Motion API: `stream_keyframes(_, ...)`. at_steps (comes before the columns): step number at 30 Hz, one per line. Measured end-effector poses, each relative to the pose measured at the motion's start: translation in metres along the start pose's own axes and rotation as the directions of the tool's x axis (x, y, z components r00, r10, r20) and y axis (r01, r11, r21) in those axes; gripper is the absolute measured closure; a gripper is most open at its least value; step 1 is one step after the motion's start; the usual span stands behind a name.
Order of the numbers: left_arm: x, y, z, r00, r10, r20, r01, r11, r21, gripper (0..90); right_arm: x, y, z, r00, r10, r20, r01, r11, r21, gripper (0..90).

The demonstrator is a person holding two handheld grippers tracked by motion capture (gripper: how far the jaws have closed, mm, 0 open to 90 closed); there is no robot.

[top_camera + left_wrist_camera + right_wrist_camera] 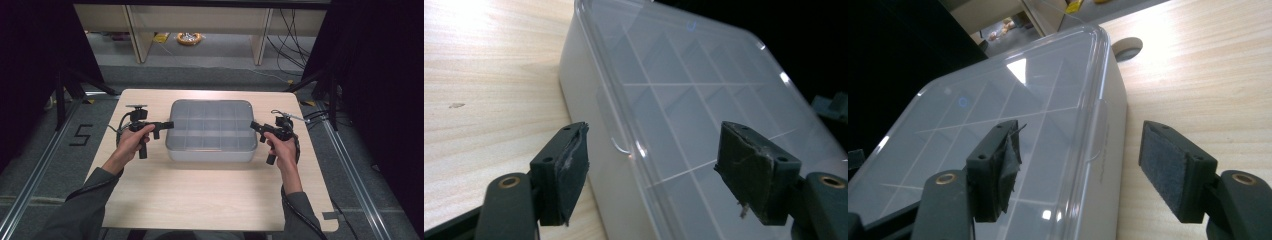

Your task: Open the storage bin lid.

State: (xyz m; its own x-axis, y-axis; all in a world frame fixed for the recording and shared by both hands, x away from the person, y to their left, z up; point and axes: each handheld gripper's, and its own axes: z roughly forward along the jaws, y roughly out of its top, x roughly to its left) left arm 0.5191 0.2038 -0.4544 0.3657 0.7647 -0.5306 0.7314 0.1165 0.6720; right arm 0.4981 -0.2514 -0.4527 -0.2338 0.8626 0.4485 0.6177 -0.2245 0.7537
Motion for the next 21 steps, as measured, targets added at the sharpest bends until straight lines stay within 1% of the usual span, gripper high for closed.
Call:
stream_keyframes(1,0.001,0.0,0.001,1.0,0.002,-0.002,-0.002,1.0,0.006,29.1,0.009,0.0,0.001,0.9898,0.142,0.004,-0.142,0.988,0.054,34.1)
stream_keyframes(2,0.002,0.001,0.002,1.0,0.002,-0.004,-0.002,1.0,0.008,29.1,0.009,0.0,0.001,0.9898,0.142,0.004,-0.142,0.988,0.054,34.1)
stream_keyframes(3,0.002,0.001,0.004,1.0,-0.004,-0.002,0.004,1.0,0.004,29.4,0.006,-0.001,0.004,0.992,0.126,-0.002,-0.126,0.991,0.043,34.1)
stream_keyframes(4,0.002,0.002,0.004,1.0,-0.004,-0.001,0.004,1.0,0.006,29.7,-0.003,0.0,0.009,0.9999,0.012,-0.007,-0.012,1.0,0.004,34.1)
stream_keyframes(5,0.002,0.003,0.006,1.0,-0.006,-0.001,0.006,1.0,0.004,30.2,-0.003,0.0,0.011,0.9997,0.023,-0.009,-0.023,1.0,0.007,34.2)
stream_keyframes(6,0.002,0.003,0.007,1.0,-0.006,-0.001,0.006,1.0,0.003,30.7,-0.004,0.0,0.012,0.9997,0.022,-0.005,-0.022,1.0,0.007,34.2)
stream_keyframes(7,0.002,0.004,0.008,1.0,0.001,0.002,-0.001,0.9999,0.012,31.2,-0.004,0.0,0.013,0.9996,0.029,-0.002,-0.029,0.999,0.019,34.3)
stream_keyframes(8,0.002,0.004,0.01,0.9999,-0.015,0.004,0.015,0.9999,0.005,31.5,-0.005,-0.001,0.014,0.9998,0.021,0.0,-0.021,1.0,0.019,34.4)
stream_keyframes(9,0.003,0.005,0.012,0.9999,-0.009,0.006,0.009,0.9999,0.014,32.3,0.0,-0.001,0.014,0.9957,0.093,-0.006,-0.092,0.995,0.044,34.6)
stream_keyframes(10,0.003,0.006,0.013,1.0,-0.005,0.005,0.004,0.9998,0.018,32.9,-0.005,-0.001,0.018,0.9997,0.026,0.0,-0.026,0.999,0.022,35.0)
stream_keyframes(11,0.003,0.006,0.016,0.9999,-0.009,0.006,0.009,0.9999,0.013,33.6,0.003,-0.001,0.016,0.9907,0.136,-0.003,-0.135,0.989,0.064,35.5)
stream_keyframes(12,0.003,0.007,0.018,0.9999,-0.008,0.007,0.008,0.9998,0.02,35.4,-0.001,-0.001,0.021,0.996,0.089,-0.007,-0.088,0.995,0.041,37.0)
stream_keyframes(13,0.002,0.007,0.02,0.9999,-0.013,0.007,0.013,0.9998,0.018,36.0,-0.002,0.0,0.022,0.9965,0.084,-0.001,-0.083,0.996,0.034,38.2)
stream_keyframes(14,0.003,0.008,0.021,0.9999,-0.004,0.01,0.004,0.9997,0.023,36.0,-0.002,0.0,0.022,0.9965,0.084,-0.001,-0.083,0.996,0.034,38.2)
stream_keyframes(15,0.003,0.007,0.023,0.9999,-0.009,0.007,0.009,0.9998,0.018,37.8,-0.002,0.0,0.025,0.9971,0.074,-0.018,-0.074,0.997,0.032,39.4)
stream_keyframes(16,0.003,0.007,0.025,0.9998,-0.013,0.016,0.013,0.9997,0.023,38.9,-0.002,0.0,0.026,0.9978,0.065,-0.009,-0.065,0.998,0.027,39.8)
stream_keyframes(17,0.003,0.007,0.025,0.9998,-0.013,0.016,0.013,0.9997,0.023,39.1,-0.002,0.0,0.026,0.9978,0.065,-0.009,-0.065,0.998,0.027,39.8)
stream_keyframes(18,0.003,0.007,0.025,0.9998,-0.012,0.017,0.012,0.9996,0.025,39.1,-0.005,0.0,0.029,0.9984,0.051,-0.022,-0.051,0.998,0.021,40.7)
stream_keyframes(19,0.004,0.007,0.025,0.9999,-0.001,0.015,0.001,0.9995,0.031,39.4,-0.005,-0.001,0.03,0.998,0.059,-0.024,-0.058,0.998,0.026,42.0)
stream_keyframes(20,0.003,0.008,0.025,0.9998,-0.015,0.014,0.014,0.9997,0.019,40.2,-0.005,-0.001,0.032,0.9974,0.065,-0.032,-0.064,0.998,0.028,43.4)
stream_keyframes(21,0.004,0.008,0.025,0.9996,-0.017,0.022,0.017,0.9997,0.02,40.8,-0.004,-0.002,0.033,0.9971,0.071,-0.029,-0.07,0.997,0.033,45.0)
